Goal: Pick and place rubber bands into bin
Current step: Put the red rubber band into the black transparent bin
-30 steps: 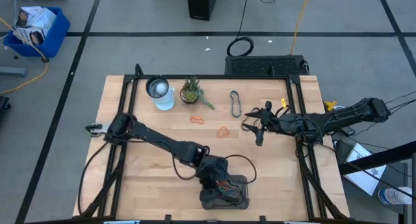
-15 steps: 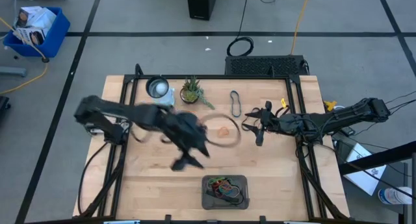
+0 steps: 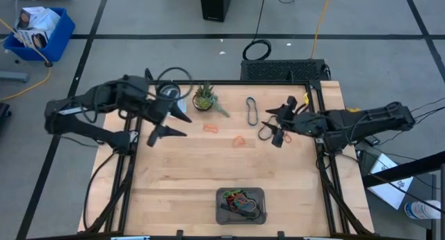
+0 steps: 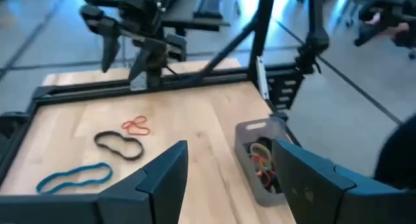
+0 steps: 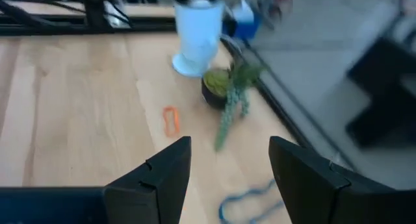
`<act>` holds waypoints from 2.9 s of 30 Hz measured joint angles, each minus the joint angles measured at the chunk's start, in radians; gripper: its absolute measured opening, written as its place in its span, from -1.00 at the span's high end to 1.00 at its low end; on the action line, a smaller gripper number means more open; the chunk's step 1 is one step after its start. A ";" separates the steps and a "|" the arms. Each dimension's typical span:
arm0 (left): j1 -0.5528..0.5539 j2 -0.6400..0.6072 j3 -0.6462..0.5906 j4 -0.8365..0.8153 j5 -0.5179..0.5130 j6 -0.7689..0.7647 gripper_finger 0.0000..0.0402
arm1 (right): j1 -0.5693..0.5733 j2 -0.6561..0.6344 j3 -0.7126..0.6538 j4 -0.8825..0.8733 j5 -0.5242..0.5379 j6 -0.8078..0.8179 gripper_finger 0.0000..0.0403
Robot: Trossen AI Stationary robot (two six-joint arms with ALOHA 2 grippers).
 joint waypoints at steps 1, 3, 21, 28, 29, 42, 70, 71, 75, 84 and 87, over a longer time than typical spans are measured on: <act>0.011 -0.039 -0.057 0.040 0.000 -0.006 -0.14 | -0.012 0.018 0.035 -0.065 -0.010 0.055 0.00; 0.034 -0.118 -0.174 0.119 0.001 -0.032 -0.14 | -0.044 0.055 0.096 -0.214 -0.052 0.172 0.01; 0.113 -0.359 -0.703 0.538 0.002 -0.222 -0.14 | -0.242 0.306 -0.137 -0.543 -0.274 0.718 0.00; 0.113 -0.361 -0.706 0.540 0.002 -0.244 -0.14 | -0.249 0.309 -0.281 -0.342 -0.281 0.733 0.01; 0.113 -0.362 -0.706 0.541 0.002 -0.245 -0.14 | -0.249 0.309 -0.293 -0.325 -0.281 0.738 0.01; 0.113 -0.361 -0.706 0.559 0.002 -0.265 -0.14 | -0.253 0.304 -0.467 -0.116 -0.313 0.786 0.02; 0.113 -0.361 -0.705 0.555 0.002 -0.292 -0.14 | -0.253 0.253 -0.476 -0.094 -0.310 0.755 0.57; 0.113 -0.361 -0.705 0.555 0.002 -0.294 -0.14 | -0.253 0.253 -0.476 -0.095 -0.309 0.755 0.65; 0.113 -0.361 -0.705 0.555 0.002 -0.293 -0.14 | -0.253 0.253 -0.476 -0.092 -0.307 0.754 0.94; 0.112 -0.361 -0.705 0.554 0.002 -0.294 -0.14 | -0.200 0.095 -0.478 0.184 -0.418 0.708 0.99; 0.112 -0.361 -0.705 0.554 0.002 -0.319 -0.14 | -0.168 -0.004 -0.479 0.371 -0.406 0.657 1.00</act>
